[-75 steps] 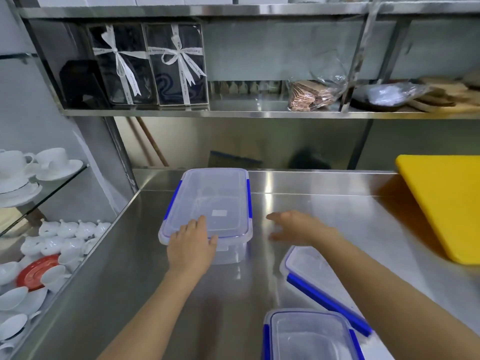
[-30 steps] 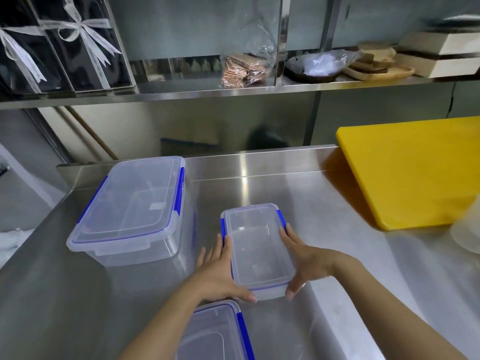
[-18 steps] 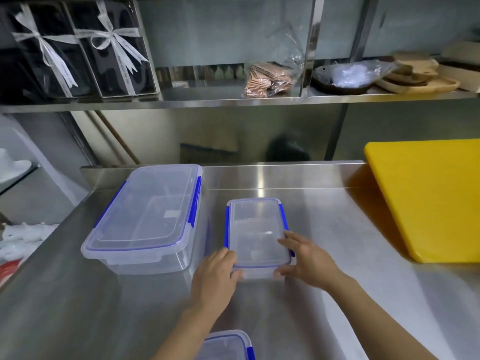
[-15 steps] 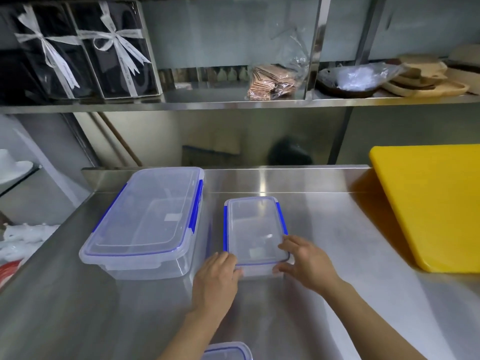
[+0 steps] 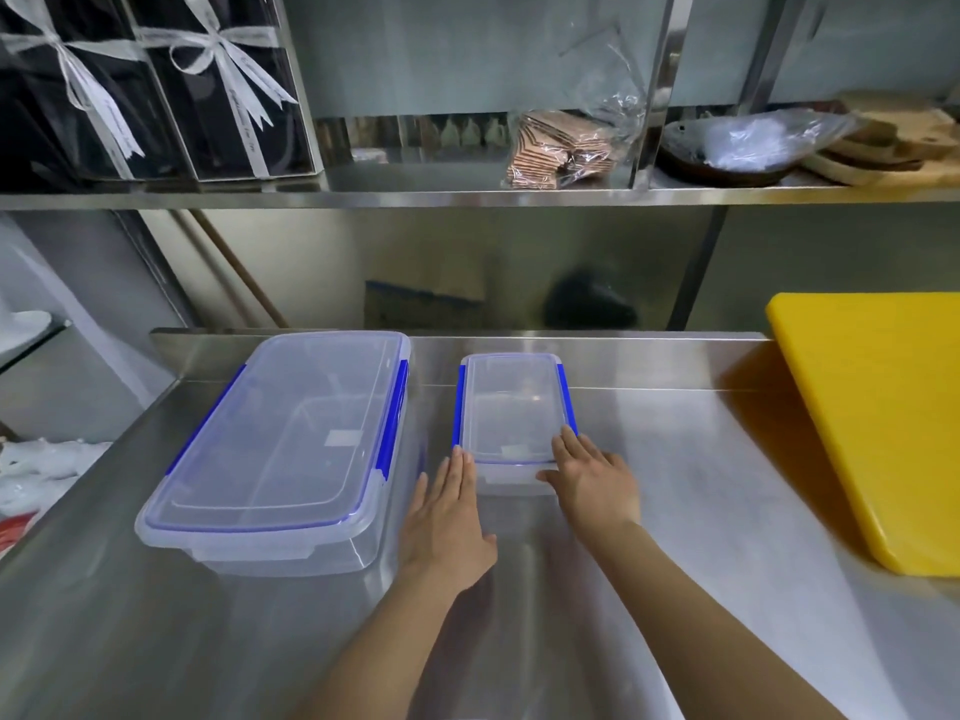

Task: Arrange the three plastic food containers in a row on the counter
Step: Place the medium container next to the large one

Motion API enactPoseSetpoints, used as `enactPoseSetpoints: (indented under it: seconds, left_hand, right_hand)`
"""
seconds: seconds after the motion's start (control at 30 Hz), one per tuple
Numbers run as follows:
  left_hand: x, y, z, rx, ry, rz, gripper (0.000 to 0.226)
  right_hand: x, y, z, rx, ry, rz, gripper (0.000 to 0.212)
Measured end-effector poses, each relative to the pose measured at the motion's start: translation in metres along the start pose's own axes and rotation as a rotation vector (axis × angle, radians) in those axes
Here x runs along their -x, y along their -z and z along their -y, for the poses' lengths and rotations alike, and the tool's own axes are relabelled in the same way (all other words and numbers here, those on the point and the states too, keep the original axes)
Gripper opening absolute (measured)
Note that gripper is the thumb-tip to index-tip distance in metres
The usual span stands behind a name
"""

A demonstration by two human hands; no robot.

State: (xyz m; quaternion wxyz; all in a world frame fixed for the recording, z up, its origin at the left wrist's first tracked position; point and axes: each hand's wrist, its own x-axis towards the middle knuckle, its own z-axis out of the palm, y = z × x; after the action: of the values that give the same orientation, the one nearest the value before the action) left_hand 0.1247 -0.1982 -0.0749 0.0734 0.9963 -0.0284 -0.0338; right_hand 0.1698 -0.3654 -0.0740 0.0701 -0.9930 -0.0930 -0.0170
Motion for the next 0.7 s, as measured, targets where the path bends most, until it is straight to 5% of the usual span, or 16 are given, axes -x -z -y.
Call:
enactPoseSetpoints:
  seconds: [0.3, 0.5, 0.6, 0.7]
  left_hand:
    - [0.013, 0.021, 0.014, 0.124, -0.044, 0.101, 0.089]
    - [0.073, 0.025, 0.049, 0.396, 0.089, 0.14, 0.08]
    - [0.103, 0.025, 0.067, 0.55, 0.172, 0.205, 0.074]
    - [0.133, 0.033, 0.086, 0.626, 0.231, 0.379, 0.082]
  right_hand:
    - [0.021, 0.005, 0.012, -0.048, -0.116, 0.194, 0.082]
    - [0.063, 0.019, 0.026, -0.281, -0.124, 0.064, 0.062]
    - [0.087, 0.029, 0.038, -0.483, -0.13, 0.282, 0.059]
    - [0.118, 0.04, 0.049, -0.757, -0.137, 0.697, 0.055]
